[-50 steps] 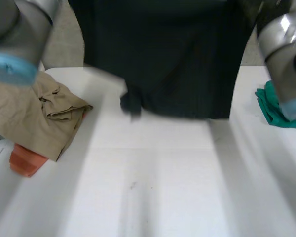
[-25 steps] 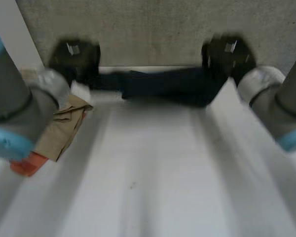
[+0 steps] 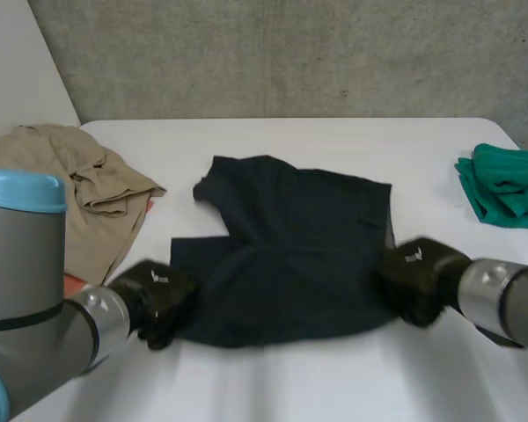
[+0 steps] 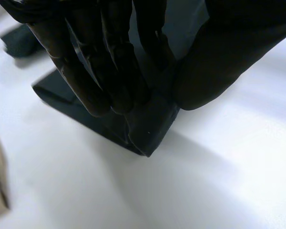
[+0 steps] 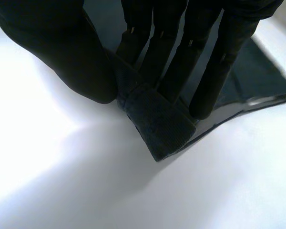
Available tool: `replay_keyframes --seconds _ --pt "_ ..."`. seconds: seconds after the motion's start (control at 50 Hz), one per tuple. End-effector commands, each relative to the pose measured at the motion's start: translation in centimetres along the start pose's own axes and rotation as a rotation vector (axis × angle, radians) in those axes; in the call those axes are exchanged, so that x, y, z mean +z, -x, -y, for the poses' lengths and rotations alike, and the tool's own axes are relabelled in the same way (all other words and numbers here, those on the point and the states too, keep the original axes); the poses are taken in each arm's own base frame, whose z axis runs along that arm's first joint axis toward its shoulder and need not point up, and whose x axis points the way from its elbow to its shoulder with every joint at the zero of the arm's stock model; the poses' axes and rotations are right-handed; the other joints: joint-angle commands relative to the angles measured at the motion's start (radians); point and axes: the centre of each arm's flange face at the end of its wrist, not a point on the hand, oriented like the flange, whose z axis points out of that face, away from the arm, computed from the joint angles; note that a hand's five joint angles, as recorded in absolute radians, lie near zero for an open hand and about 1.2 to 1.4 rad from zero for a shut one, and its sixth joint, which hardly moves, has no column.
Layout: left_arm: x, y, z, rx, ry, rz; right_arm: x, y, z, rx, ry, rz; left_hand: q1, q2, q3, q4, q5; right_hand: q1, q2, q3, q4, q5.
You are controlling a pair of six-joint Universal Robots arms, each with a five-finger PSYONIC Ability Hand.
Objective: Fold the laundry.
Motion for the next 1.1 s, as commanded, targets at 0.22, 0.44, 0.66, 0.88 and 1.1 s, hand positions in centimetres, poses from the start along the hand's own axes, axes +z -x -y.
replay_keyframes --seconds 0.22,0.44,0.66,0.88,1.1 --pt "0.2 2.7 3.7 0.022 -0.141 0.133 -0.9 1.1 -2.1 -0.094 0.123 0.091 -0.839 -0.88 -0.869 -0.881 -0.854 0.263 0.207 0.205 0.197 0.2" --pt "8.6 4.6 5.5 0.089 -0.145 0.091 -0.1 1.1 -2.0 -0.078 0.073 0.051 -0.49 -0.531 -0.519 -0.531 -0.505 0.263 0.207 0.205 0.197 0.2" --pt "14.2 4.6 7.7 0.116 -0.151 0.092 0.0 1.1 -2.4 -0.072 0.061 0.033 -0.651 -0.692 -0.681 -0.692 -0.666 0.263 0.207 0.205 0.197 0.2" --pt "16.0 3.7 10.1 0.172 -0.253 0.145 0.3 0.7 -3.2 -0.054 0.07 0.021 -0.816 -0.857 -0.845 -0.857 -0.83 0.263 0.207 0.205 0.197 0.2" --pt "17.8 2.9 9.5 0.28 -0.279 0.116 0.5 0.6 -3.5 -0.043 0.068 0.026 -0.81 -0.851 -0.839 -0.851 -0.825 0.263 0.207 0.205 0.197 0.2"
